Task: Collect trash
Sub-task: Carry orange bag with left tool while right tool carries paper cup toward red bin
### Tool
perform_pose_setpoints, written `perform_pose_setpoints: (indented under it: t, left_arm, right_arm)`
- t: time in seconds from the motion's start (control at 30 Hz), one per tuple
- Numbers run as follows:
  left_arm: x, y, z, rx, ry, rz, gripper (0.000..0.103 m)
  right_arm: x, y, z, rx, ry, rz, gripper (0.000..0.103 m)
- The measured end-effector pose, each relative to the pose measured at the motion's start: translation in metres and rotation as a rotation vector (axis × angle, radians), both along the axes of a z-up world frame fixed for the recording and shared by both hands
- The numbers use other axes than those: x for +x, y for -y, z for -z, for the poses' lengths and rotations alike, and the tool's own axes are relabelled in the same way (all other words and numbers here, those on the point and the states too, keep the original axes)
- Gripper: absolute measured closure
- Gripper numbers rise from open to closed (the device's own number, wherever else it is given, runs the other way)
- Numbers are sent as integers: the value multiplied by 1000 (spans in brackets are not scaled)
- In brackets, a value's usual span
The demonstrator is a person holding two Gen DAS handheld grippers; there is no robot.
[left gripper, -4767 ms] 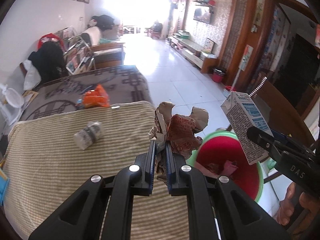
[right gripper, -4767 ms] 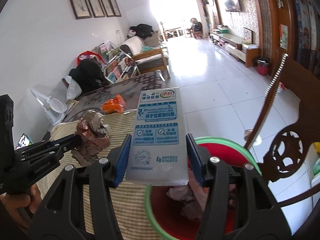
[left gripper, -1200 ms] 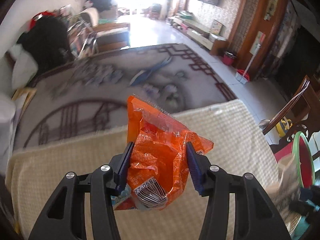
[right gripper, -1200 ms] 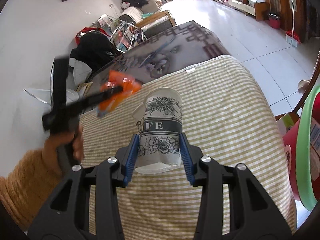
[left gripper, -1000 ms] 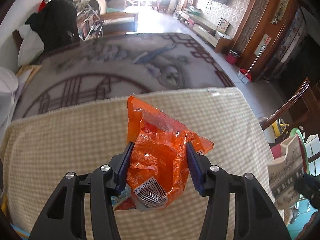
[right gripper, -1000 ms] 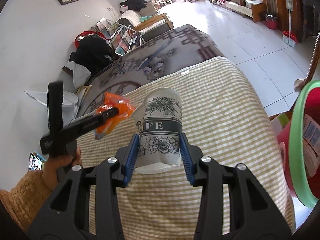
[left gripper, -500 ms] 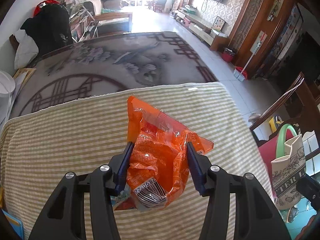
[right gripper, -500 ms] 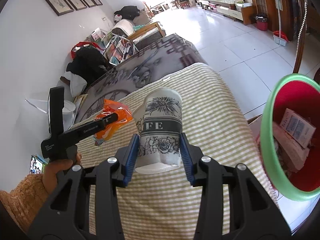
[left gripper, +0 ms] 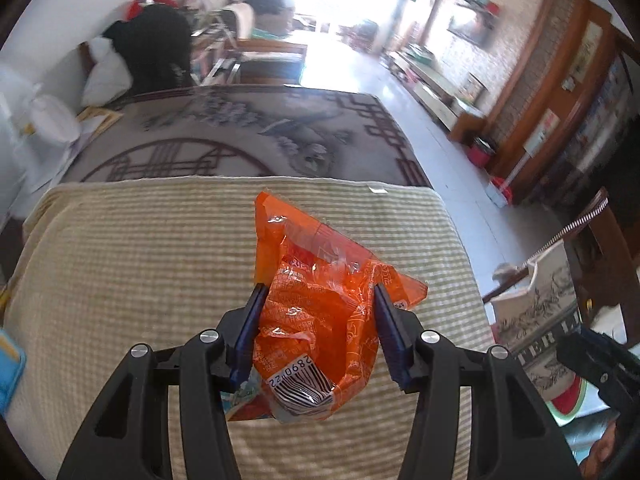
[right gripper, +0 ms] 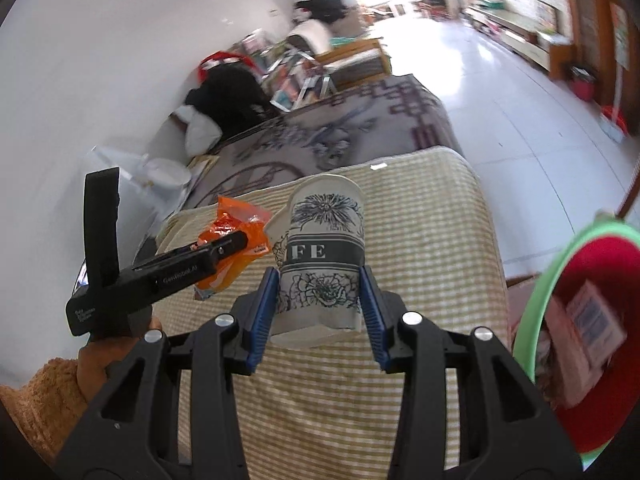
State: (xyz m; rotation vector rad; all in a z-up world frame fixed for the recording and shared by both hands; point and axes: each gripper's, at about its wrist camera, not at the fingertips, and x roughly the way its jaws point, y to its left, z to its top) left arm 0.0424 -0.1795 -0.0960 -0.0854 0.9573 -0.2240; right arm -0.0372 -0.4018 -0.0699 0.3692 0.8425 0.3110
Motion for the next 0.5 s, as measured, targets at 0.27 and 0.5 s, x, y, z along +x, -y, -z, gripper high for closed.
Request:
perform_pose_setpoints:
  t: [0.27,0.5]
  left_arm:
    - [-36,-10,-2,-6,6,-144,53]
    - [-63,0,-2,0,1,-183,53]
  right_arm:
    - [-2,5,-23,-63,78,-122,63]
    - [-7,16,-30,-76,111,-159,63]
